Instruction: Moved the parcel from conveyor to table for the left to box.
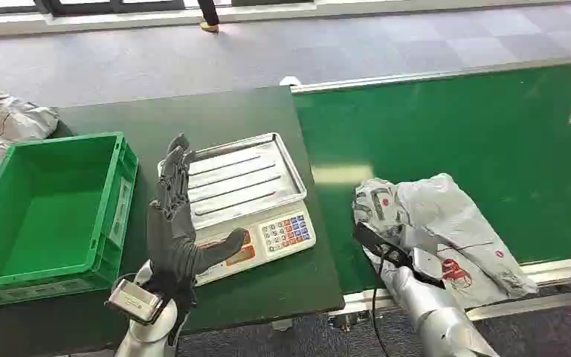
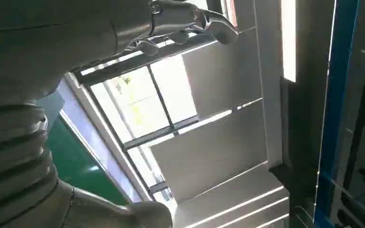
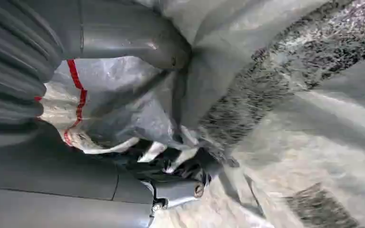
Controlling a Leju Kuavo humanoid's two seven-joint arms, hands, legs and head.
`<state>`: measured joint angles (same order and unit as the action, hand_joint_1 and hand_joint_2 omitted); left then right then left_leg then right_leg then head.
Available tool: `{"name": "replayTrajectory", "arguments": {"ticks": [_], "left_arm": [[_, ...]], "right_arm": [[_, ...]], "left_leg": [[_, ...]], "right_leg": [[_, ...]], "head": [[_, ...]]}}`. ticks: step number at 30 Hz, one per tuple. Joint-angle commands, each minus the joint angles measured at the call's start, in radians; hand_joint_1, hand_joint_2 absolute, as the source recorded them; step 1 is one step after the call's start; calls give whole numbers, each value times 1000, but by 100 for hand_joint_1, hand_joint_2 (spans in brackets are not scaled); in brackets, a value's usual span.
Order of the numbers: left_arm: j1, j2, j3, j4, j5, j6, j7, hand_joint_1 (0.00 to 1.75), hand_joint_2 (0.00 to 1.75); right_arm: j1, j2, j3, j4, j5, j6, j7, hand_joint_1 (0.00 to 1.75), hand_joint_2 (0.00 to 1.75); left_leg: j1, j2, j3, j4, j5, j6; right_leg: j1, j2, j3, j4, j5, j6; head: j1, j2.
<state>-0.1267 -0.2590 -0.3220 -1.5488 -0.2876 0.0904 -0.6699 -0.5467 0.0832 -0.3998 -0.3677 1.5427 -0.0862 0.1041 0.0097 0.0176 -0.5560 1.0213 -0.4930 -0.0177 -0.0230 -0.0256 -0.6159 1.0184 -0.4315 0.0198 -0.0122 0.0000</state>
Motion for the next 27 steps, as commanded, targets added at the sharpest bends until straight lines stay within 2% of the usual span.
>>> {"name": "replayTrajectory", "arguments": {"ticks": [1,2,8,10,11,12,13,15,16,17,18,19,20,21,23,24,25,27], "left_arm": [[-42,12,44,66,-6,-14,3,0,175],[-44,11,47,68,-7,-15,3,0,175],[-45,11,48,68,-7,-16,3,0,175],[-44,9,56,69,-13,-19,0,0,175],[-42,9,63,68,-17,-19,-4,0,175],[-40,11,67,66,-20,-18,-6,0,175],[-32,13,77,56,-24,-14,-11,0,175],[-16,14,94,37,-30,-15,-16,0,175],[-8,12,100,28,-31,-14,-17,0,175],[1,8,101,14,-33,-18,-17,0,175],[1,7,98,12,-33,-25,-13,0,175],[-1,5,93,18,-32,-28,-10,0,175],[-8,1,87,32,-32,-29,-8,0,175],[-14,-1,82,42,-31,-28,-8,0,175],[-16,-1,79,47,-31,-30,-9,0,175],[-17,-1,78,50,-31,-29,-8,0,175],[-18,-4,73,55,-31,-28,-6,0,175],[-18,-5,67,62,-30,-24,-1,0,175]], "right_arm": [[-4,-15,22,71,6,-14,-26,175,175],[-8,-11,21,70,-1,-20,-53,175,175],[-11,-9,21,70,-1,-19,-53,175,175],[-10,3,14,58,-36,-38,-155,175,175],[-10,20,14,35,-68,-71,-264,175,175],[-11,34,13,16,-91,-96,-330,175,175],[-3,72,13,-58,-156,-169,-479,175,175],[48,128,85,-279,-269,-209,-546,175,175],[95,164,111,-443,-380,-328,-615,175,175],[162,171,194,-652,-415,-322,-556,175,175],[204,176,234,-795,-468,-399,-536,175,175],[237,174,268,-907,-478,-421,-520,175,175],[266,178,283,-1036,-418,-507,-448,175,175],[281,172,306,-1095,-403,-485,-406,175,175],[285,168,311,-1113,-401,-474,-395,175,175],[284,174,300,-1110,-400,-521,-392,175,175],[280,193,277,-1125,-305,-612,-372,175,175],[280,253,205,-1226,-260,-612,-393,175,175]], "left_leg": [[1,-3,-1,-3,3,1],[1,-2,0,-2,1,0],[1,-1,0,-2,1,0],[1,-1,0,-2,1,0],[1,-2,0,-3,1,0],[1,0,0,-1,0,0],[1,0,-1,-2,1,0],[1,3,-2,-3,1,0],[1,6,-2,-2,0,0],[0,7,-4,-1,-1,-1],[1,9,-3,-3,0,-1],[0,7,-12,-1,-1,-2],[0,1,-8,-1,1,-2],[0,-1,-9,-1,1,-2],[0,-6,-9,0,2,-1],[0,-6,-9,-1,1,-1],[0,-6,-8,-2,1,-1],[0,-2,-8,-1,1,-2]], "right_leg": [[1,1,0,-4,2,-3],[1,0,0,-2,1,-2],[1,1,0,-2,1,-2],[1,1,0,-2,1,-2],[1,2,0,-3,1,-2],[1,3,-1,-1,1,-2],[1,3,-2,-2,1,-2],[1,7,-3,-3,3,-3],[1,9,-4,-1,3,-3],[0,10,-6,1,2,-3],[1,13,-6,-1,3,-5],[0,9,-8,1,2,-4],[0,3,-10,1,1,-3],[0,2,-11,2,0,-4],[0,-2,-10,2,-1,-4],[1,-3,-9,2,-1,-3],[1,-2,-7,0,-1,-3],[1,2,-9,1,0,-3]], "head": [[0,0],[0,0],[0,0],[0,0],[0,0],[0,0],[0,0],[0,0],[0,0],[0,0],[0,0],[0,0],[0,0],[0,0],[0,0],[0,0],[0,0],[0,0]]}}
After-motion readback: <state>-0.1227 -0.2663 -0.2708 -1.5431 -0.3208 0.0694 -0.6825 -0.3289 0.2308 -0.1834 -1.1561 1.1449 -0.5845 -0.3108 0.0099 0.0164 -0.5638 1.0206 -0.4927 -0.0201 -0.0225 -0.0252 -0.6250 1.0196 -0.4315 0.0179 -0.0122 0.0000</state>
